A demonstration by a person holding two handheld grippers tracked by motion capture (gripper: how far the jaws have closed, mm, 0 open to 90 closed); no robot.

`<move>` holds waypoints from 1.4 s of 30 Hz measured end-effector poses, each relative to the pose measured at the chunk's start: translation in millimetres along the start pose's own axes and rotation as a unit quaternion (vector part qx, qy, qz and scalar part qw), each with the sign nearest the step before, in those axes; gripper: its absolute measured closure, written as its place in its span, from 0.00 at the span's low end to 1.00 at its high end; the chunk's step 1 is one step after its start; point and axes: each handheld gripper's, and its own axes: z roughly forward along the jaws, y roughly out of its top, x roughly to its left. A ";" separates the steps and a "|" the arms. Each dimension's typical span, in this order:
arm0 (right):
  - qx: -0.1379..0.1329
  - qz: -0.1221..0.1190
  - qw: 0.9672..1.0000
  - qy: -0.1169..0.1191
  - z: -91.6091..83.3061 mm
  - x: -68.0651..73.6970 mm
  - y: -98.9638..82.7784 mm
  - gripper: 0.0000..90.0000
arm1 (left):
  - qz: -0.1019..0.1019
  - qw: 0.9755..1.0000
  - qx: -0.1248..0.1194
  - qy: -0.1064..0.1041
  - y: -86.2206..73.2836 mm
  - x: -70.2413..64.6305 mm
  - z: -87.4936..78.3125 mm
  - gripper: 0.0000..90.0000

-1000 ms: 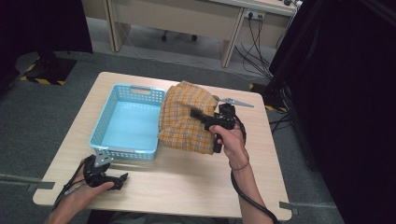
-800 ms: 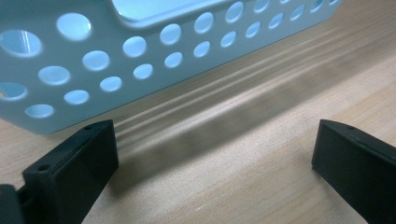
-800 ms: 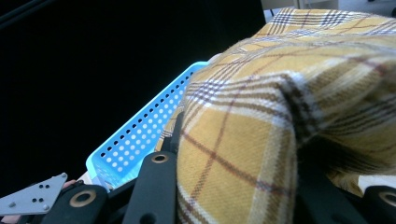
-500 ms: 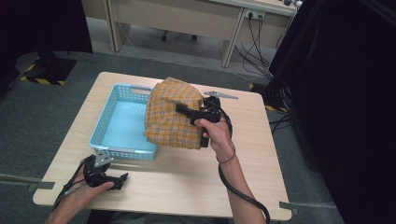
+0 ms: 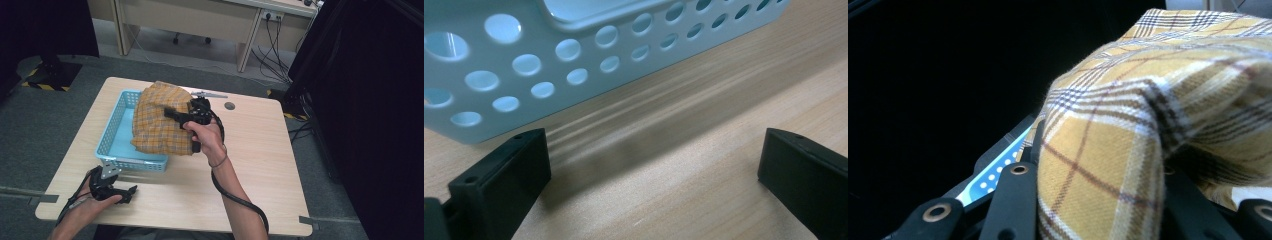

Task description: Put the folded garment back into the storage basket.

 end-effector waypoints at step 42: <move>0.038 0.017 0.999 -0.007 73.5 16.1 -3.7 0.77 | 0.001 1.000 0.000 -0.001 0.0 -0.1 0.0 0.00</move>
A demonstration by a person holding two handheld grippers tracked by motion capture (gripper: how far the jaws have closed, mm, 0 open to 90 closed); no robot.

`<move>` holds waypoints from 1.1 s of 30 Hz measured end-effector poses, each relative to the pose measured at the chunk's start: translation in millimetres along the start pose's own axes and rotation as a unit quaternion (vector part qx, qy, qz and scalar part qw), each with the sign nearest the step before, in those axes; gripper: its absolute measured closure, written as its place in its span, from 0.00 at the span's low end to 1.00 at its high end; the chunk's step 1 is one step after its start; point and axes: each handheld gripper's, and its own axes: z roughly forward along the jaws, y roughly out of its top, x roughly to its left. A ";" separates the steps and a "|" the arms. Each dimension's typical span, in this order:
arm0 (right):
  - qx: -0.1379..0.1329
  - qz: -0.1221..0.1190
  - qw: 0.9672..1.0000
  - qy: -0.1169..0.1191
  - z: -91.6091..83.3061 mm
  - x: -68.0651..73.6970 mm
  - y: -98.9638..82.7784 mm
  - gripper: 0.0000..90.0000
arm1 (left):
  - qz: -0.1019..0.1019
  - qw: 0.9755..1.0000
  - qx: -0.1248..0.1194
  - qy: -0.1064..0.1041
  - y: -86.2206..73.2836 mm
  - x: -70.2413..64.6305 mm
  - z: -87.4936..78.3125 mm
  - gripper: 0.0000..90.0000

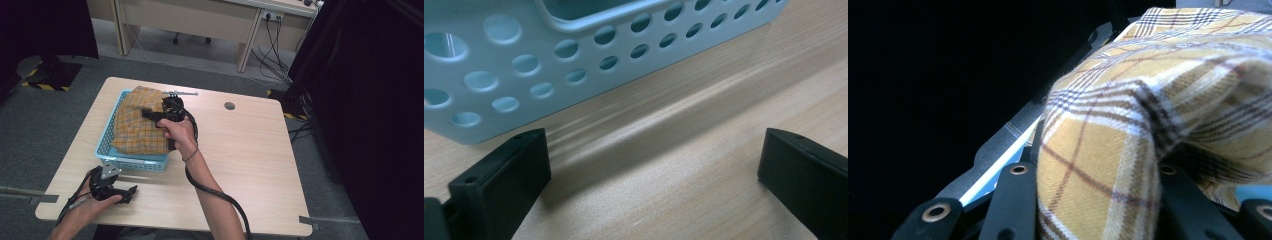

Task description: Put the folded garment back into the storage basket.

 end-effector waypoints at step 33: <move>0.041 0.006 0.999 -0.035 33.1 -9.0 -14.2 0.68 | 0.001 1.000 0.000 -0.001 0.0 -0.1 0.0 0.00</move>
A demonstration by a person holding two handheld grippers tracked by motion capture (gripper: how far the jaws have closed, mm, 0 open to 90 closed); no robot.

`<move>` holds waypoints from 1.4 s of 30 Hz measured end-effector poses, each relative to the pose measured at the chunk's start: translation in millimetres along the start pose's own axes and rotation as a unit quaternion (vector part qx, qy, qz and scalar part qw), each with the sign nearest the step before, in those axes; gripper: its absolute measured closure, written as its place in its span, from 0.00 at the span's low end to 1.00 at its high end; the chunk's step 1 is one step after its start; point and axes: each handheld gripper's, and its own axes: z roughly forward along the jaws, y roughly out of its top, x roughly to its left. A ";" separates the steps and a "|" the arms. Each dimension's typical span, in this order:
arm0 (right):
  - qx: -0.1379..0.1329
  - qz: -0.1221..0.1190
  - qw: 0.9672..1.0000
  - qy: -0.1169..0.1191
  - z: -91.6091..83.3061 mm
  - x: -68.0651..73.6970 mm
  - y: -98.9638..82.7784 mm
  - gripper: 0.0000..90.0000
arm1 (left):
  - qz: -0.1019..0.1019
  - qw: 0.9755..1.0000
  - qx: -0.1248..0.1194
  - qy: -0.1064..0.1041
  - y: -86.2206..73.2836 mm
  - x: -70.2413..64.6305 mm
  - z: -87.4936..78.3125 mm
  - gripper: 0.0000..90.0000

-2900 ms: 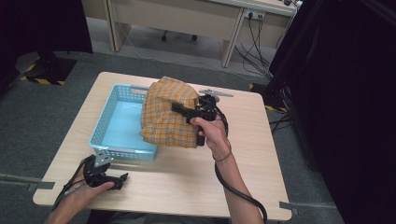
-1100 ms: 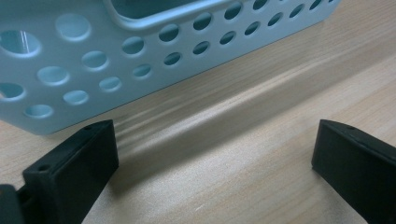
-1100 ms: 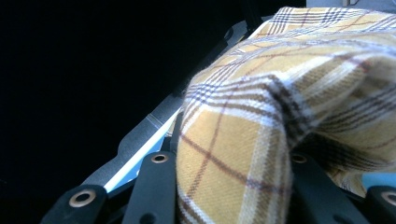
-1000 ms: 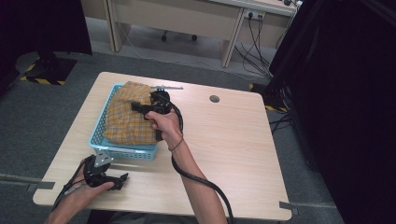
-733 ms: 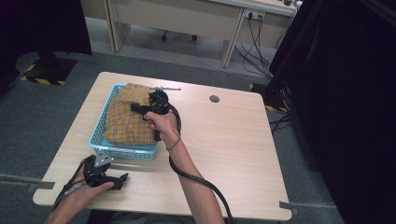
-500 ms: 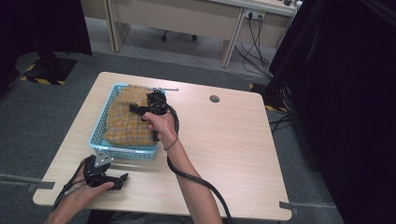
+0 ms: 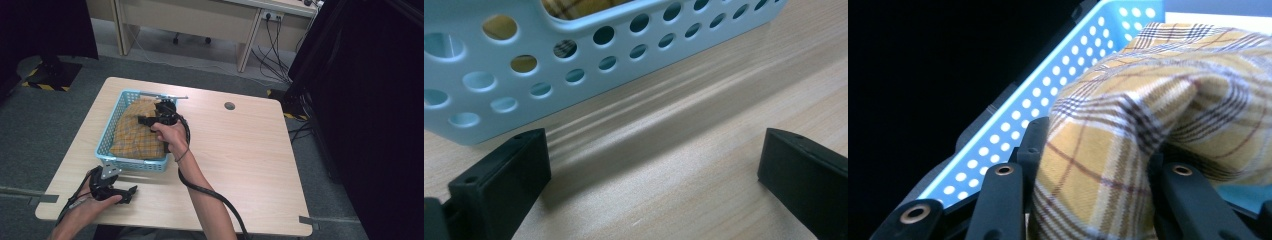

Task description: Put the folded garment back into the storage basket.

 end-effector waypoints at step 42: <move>-0.001 -0.009 0.999 -0.034 -51.9 -29.7 5.8 0.45 | 0.000 1.000 0.000 0.000 0.0 -0.1 0.0 0.00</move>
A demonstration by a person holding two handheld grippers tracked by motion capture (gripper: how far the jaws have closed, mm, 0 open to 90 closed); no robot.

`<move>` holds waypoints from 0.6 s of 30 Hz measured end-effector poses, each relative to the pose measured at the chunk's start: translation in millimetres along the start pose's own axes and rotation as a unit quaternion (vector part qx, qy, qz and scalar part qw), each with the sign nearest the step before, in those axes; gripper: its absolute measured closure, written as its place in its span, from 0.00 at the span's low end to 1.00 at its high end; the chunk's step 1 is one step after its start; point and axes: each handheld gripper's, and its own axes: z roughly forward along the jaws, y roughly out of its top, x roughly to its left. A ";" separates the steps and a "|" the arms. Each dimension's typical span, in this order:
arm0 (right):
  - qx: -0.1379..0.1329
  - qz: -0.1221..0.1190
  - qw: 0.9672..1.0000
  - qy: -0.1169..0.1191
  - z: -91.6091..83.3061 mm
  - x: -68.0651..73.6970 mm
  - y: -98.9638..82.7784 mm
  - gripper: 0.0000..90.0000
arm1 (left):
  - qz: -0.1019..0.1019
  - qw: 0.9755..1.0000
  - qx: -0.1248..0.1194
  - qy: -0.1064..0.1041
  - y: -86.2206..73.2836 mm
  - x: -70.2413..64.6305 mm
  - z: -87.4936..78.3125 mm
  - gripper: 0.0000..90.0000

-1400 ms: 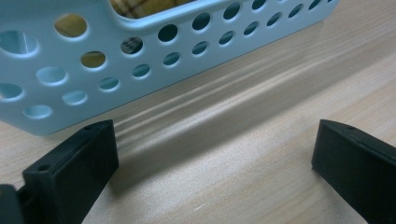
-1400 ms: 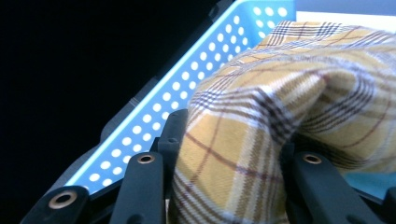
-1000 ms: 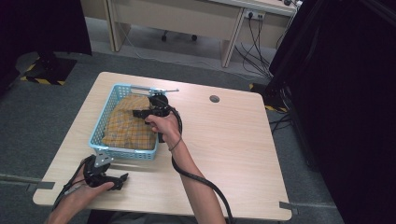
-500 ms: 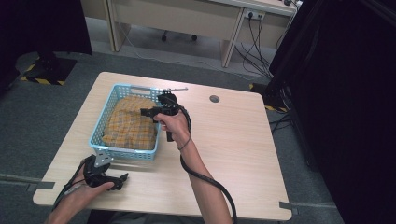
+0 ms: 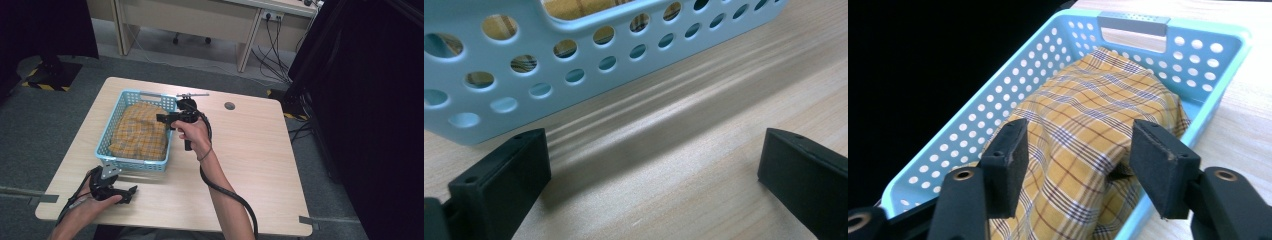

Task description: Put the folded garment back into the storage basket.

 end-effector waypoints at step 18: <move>-0.016 0.006 0.999 -0.035 -13.1 -14.5 -7.6 0.24 | 0.000 1.000 0.000 0.000 0.0 0.0 0.0 0.00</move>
